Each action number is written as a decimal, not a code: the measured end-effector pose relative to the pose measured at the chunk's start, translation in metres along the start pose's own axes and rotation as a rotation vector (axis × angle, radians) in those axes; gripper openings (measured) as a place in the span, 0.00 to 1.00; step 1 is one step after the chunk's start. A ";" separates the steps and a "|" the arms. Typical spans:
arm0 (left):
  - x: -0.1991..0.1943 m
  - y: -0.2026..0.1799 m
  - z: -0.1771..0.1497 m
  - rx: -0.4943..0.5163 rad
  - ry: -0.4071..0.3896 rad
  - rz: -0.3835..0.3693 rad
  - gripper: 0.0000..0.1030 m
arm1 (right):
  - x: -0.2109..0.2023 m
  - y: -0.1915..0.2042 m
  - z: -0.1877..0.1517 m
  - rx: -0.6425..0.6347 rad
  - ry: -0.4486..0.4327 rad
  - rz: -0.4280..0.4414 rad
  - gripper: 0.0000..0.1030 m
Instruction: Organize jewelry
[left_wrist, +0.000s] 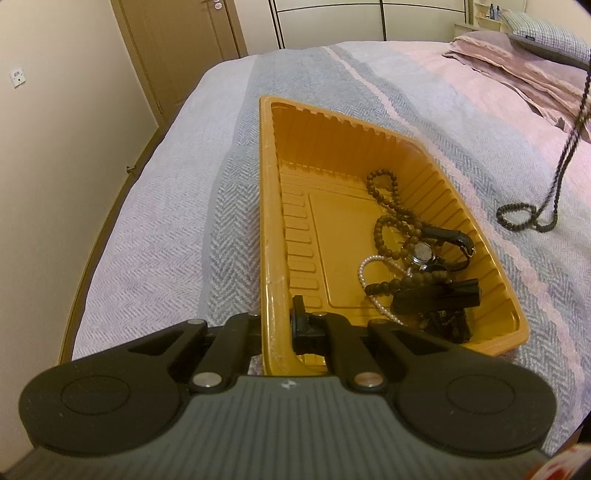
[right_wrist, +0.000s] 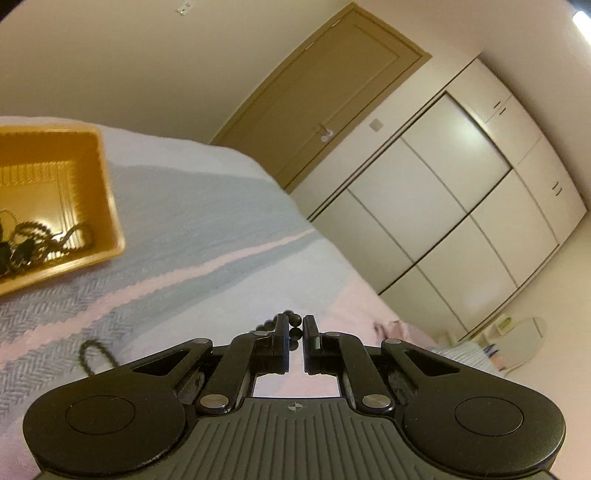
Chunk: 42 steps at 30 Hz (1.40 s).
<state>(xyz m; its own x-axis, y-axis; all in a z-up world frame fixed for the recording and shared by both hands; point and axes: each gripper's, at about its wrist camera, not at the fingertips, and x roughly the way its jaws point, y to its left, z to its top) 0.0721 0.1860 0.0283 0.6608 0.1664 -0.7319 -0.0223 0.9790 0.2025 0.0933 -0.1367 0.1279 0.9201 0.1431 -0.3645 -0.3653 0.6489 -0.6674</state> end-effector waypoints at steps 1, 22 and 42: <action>0.001 0.000 0.000 0.001 0.000 0.001 0.03 | -0.002 -0.004 0.003 -0.003 -0.007 -0.006 0.07; 0.000 0.000 0.000 0.004 -0.003 -0.001 0.04 | -0.043 -0.051 0.123 -0.059 -0.223 0.044 0.07; 0.000 0.002 -0.002 -0.004 -0.010 -0.011 0.04 | -0.063 -0.054 0.266 -0.097 -0.431 0.124 0.07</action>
<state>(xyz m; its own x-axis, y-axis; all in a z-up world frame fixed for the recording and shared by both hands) 0.0704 0.1883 0.0279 0.6683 0.1540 -0.7278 -0.0175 0.9813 0.1916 0.0928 0.0181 0.3598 0.8356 0.5267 -0.1559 -0.4693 0.5370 -0.7010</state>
